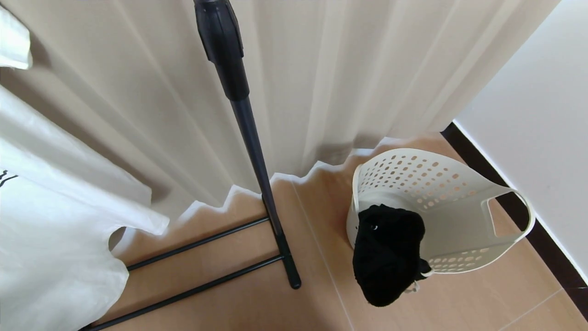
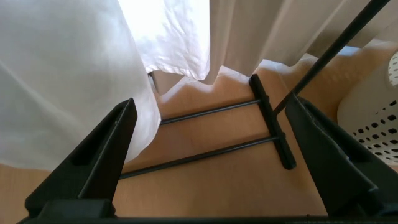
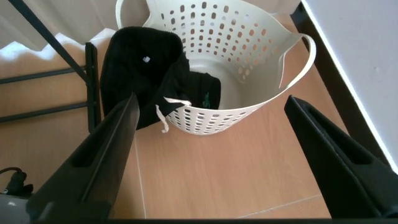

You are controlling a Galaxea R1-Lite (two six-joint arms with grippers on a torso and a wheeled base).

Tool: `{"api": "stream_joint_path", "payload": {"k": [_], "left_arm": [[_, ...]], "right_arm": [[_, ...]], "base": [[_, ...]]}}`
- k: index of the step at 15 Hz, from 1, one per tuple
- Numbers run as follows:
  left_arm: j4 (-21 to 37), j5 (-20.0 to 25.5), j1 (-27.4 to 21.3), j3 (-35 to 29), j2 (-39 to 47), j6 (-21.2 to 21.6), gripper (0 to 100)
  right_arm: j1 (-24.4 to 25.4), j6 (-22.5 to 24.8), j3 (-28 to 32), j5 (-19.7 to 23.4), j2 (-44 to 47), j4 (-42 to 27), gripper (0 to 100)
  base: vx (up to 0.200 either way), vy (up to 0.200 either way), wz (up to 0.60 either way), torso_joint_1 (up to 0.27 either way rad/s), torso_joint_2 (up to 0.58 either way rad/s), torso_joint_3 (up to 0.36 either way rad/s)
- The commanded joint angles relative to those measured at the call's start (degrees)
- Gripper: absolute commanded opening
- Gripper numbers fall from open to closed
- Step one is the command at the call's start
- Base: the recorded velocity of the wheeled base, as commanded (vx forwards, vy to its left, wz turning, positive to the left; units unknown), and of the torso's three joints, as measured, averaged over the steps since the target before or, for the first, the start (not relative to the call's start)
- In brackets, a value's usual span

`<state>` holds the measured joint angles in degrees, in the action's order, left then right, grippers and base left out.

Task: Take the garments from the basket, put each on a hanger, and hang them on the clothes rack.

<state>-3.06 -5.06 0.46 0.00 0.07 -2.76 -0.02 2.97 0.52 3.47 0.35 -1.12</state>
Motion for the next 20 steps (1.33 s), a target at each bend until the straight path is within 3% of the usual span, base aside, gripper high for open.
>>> {"api": "stream_joint_path", "payload": {"k": [1, 5, 6, 8, 10, 12, 14, 16, 20], "left_arm": [[-0.02, -0.04, 0.06, 0.0, 0.01, -0.06, 100], [-0.02, -0.04, 0.06, 0.0, 0.01, -0.06, 100], [-0.37, 0.14, 0.06, 0.0, 0.01, 0.12, 100], [-0.37, 0.05, 0.06, 0.0, 0.01, 0.12, 100], [-0.37, 0.05, 0.06, 0.0, 0.01, 0.12, 100], [-0.37, 0.05, 0.06, 0.0, 0.01, 0.12, 100], [-0.37, 0.05, 0.06, 0.0, 0.01, 0.12, 100], [-0.37, 0.05, 0.06, 0.0, 0.01, 0.12, 100], [-0.37, -0.04, 0.06, 0.0, 0.01, 0.12, 100]], "right_arm": [[-0.15, 0.01, 0.0, 0.04, 1.05, -0.02, 100], [3.63, 0.01, 0.0, 0.13, 13.97, -0.02, 100], [7.93, 0.19, 0.18, -0.05, 22.76, 0.51, 100], [10.22, 5.81, 4.66, -1.01, 35.95, 0.68, 100], [10.48, 17.5, 9.14, -2.86, 46.76, 0.95, 100], [15.05, 22.78, 15.03, -8.66, 55.46, 1.03, 100], [19.98, 22.95, 22.24, -13.76, 63.72, 1.03, 100], [21.38, 22.51, 28.13, -14.28, 71.98, 2.44, 100], [21.03, 22.87, 29.71, -15.52, 86.57, 15.71, 100]], "base": [[0.0, 0.0, 0.0, 0.007, 0.0, -0.203], [0.0, 0.0, 0.0, 0.005, 0.0, -0.151], [0.0, 0.0, 0.0, 0.0, 0.0, 0.0], [0.0, 0.0, 0.0, 0.0, 0.0, 0.0], [0.0, 0.0, 0.0, 0.0, 0.0, 0.0], [0.0, 0.0, 0.0, 0.0, 0.0, 0.0], [0.0, 0.0, 0.0, 0.0, 0.0, 0.0], [0.0, 0.0, 0.0, 0.0, 0.0, 0.0], [0.0, 0.0, 0.0, 0.0, 0.0, 0.0]]}}
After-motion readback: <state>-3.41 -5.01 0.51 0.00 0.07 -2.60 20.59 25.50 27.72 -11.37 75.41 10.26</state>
